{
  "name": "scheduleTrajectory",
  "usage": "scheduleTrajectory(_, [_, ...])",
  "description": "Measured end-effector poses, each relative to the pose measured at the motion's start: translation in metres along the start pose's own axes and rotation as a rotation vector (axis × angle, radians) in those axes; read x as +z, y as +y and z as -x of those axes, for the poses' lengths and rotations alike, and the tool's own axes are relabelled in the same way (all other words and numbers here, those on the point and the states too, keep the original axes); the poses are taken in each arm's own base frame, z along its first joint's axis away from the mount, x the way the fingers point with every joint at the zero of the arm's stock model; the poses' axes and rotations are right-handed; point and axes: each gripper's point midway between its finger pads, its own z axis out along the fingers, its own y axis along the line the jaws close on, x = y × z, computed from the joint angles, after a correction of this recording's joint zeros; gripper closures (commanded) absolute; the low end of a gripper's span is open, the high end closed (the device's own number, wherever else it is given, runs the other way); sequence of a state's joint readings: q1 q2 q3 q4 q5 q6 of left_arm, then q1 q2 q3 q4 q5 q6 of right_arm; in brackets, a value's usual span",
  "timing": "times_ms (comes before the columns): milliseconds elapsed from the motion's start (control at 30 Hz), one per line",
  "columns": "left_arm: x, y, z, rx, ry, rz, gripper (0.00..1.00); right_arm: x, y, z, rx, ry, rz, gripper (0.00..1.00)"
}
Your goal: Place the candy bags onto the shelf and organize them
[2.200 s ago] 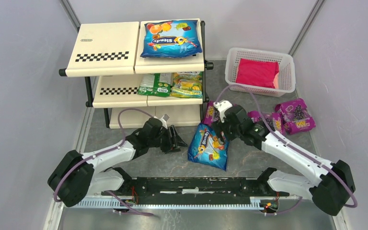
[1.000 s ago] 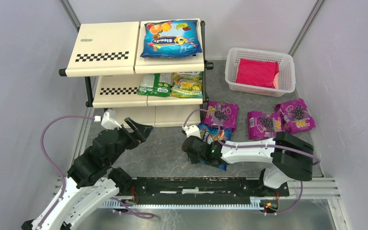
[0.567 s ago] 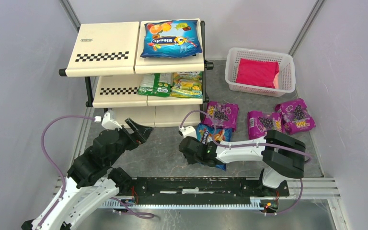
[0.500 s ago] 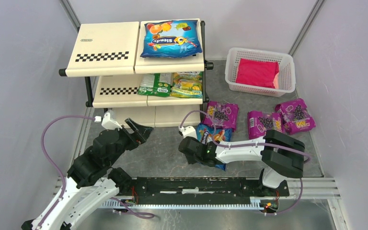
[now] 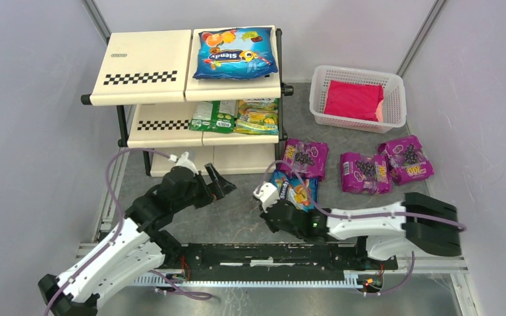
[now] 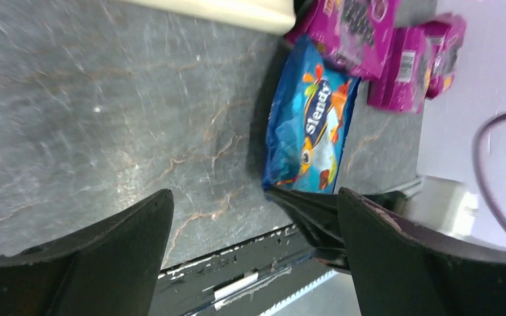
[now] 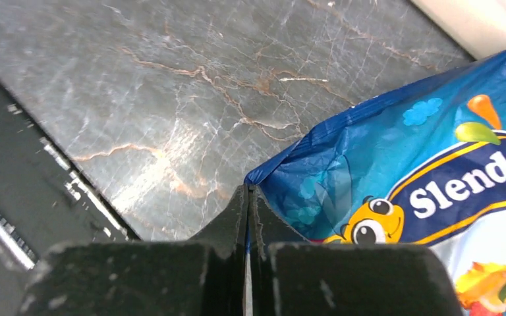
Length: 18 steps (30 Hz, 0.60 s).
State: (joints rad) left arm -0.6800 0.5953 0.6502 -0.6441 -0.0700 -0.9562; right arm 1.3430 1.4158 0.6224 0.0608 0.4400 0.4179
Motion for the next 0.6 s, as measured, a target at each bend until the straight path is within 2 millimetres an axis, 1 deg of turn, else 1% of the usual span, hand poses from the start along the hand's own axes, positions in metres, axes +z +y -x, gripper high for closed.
scheduleTrajectory(100, [0.022, 0.006, -0.029, -0.046, 0.102, -0.027, 0.00, -0.020, 0.002, 0.005, 0.007, -0.095, 0.101, 1.00])
scheduleTrajectory(167, [0.033, 0.010, -0.046, -0.100, 0.145, -0.060, 0.00, -0.028, 0.006, 0.005, 0.010, -0.140, 0.163, 1.00])
scheduleTrajectory(300, [0.058, 0.019, -0.087, -0.256, 0.265, -0.130, 0.00, -0.042, 0.020, 0.002, -0.007, -0.184, 0.296, 1.00])
scheduleTrajectory(367, [0.066, 0.021, -0.099, -0.305, 0.320, -0.128, 0.00, -0.047, 0.028, 0.003, -0.023, -0.199, 0.350, 1.00])
scheduleTrajectory(433, [0.072, 0.017, -0.104, -0.330, 0.354, -0.133, 0.00, -0.054, 0.035, 0.006, -0.038, -0.223, 0.407, 1.00])
scheduleTrajectory(500, [0.078, 0.010, -0.108, -0.339, 0.385, -0.143, 0.00, -0.060, 0.039, 0.009, -0.046, -0.251, 0.447, 1.00])
scheduleTrajectory(600, [0.085, -0.007, -0.117, -0.323, 0.433, -0.171, 0.00, -0.069, 0.042, 0.011, -0.061, -0.287, 0.490, 1.00])
